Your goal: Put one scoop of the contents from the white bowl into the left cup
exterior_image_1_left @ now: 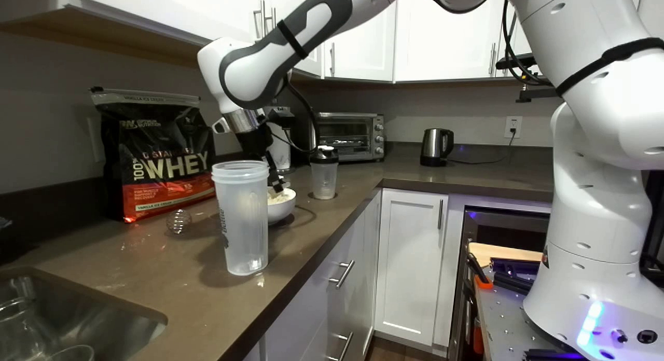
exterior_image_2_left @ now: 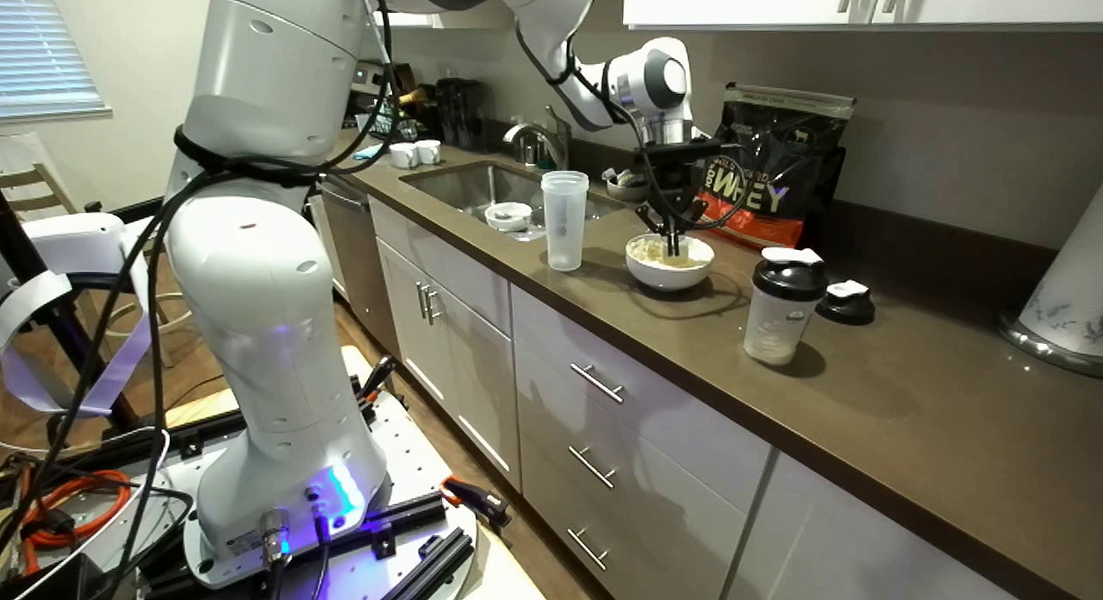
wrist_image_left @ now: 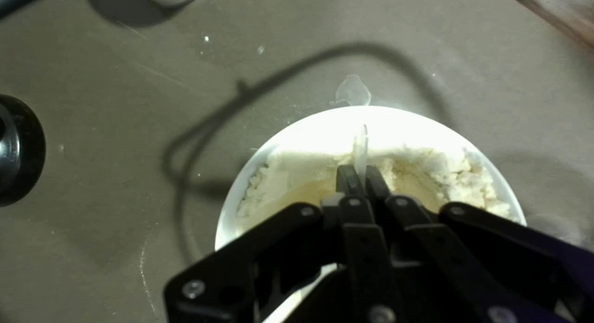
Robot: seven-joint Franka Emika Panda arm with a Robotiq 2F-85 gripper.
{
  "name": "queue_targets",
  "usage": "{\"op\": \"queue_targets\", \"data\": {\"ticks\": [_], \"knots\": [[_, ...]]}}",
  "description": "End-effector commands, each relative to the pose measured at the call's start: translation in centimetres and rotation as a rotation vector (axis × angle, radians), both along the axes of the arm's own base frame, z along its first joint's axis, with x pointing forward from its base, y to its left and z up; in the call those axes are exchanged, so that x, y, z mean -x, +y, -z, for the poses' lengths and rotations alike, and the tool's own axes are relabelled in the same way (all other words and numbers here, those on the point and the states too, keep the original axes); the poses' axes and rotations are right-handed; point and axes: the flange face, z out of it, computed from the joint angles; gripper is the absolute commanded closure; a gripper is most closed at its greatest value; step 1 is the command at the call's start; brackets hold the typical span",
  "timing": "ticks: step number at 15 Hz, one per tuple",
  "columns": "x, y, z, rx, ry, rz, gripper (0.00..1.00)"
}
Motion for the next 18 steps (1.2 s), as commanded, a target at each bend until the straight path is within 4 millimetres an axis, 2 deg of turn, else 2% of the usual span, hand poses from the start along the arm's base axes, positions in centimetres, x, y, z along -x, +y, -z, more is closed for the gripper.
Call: {"op": "queue_targets", "data": {"ticks": [1, 4, 11, 18], "knots": [[-0.2, -0.4, -0.8, -0.060, 0.031, 0.017, 0.99], [-0.3, -0.7, -1.2, -0.079, 0.032, 0.041, 0.99], [-0.8, -1.5, -3.7, -0.114, 0.032, 0.061, 0.99], [-0.3, -1.7, -5.8, -0.215, 0.092, 0.066, 0.99]]}}
